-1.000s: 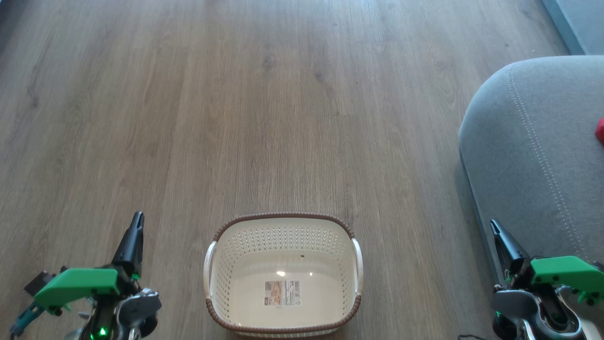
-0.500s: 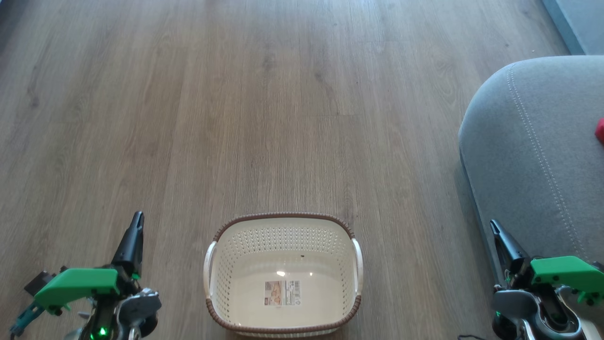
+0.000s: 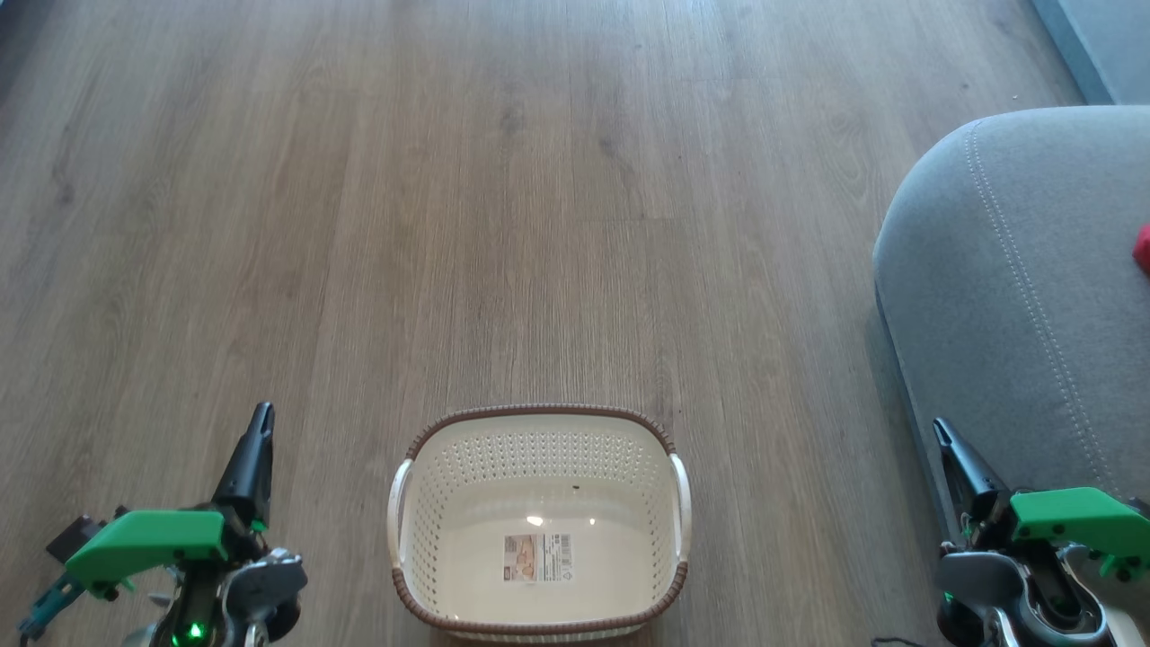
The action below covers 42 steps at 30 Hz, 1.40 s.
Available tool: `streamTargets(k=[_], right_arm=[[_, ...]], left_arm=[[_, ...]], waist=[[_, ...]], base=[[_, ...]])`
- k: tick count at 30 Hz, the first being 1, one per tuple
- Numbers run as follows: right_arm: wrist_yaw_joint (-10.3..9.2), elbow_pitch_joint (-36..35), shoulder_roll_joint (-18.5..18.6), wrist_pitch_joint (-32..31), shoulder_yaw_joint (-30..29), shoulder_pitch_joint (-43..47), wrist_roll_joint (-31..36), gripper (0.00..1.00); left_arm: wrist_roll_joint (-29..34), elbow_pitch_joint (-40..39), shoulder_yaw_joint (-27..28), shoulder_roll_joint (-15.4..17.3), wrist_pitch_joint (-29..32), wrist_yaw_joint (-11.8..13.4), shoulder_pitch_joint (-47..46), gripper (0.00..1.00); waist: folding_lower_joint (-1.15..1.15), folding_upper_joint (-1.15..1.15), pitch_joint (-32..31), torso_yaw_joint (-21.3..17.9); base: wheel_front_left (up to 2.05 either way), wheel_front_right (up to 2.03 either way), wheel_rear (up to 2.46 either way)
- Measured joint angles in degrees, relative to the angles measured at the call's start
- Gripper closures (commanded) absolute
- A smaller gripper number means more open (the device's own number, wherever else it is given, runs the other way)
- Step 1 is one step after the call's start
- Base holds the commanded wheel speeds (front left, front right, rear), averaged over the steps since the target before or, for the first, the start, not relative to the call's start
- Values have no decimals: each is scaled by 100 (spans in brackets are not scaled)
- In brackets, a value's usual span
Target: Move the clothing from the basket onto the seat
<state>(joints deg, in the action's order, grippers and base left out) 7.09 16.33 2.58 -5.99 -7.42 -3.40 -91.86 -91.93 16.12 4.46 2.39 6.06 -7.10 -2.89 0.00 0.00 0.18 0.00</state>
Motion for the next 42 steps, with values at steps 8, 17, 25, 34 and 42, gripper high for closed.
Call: streamTargets(k=[8,17,25,34,42], right_arm=[[0,0,-2,0,-1,0,0,100],[0,0,-2,0,-1,0,0,100],[0,0,-3,0,-2,0,0,100],[0,0,-3,0,-3,0,0,100],[0,0,-4,0,-3,0,0,100]], left_arm=[[0,0,0,0,0,0,-1,100],[0,-1,0,0,0,0,-1,100],[0,-1,0,0,0,0,-1,100],[0,-1,0,0,0,0,-2,100],[0,-1,0,0,0,0,-3,100]], waist=[[0,0,0,0],[0,0,0,0],[0,0,0,0],[0,0,0,0],[0,0,0,0]], base=[[0,0,0],[0,0,0],[0,0,0],[0,0,0],[0,0,0]])
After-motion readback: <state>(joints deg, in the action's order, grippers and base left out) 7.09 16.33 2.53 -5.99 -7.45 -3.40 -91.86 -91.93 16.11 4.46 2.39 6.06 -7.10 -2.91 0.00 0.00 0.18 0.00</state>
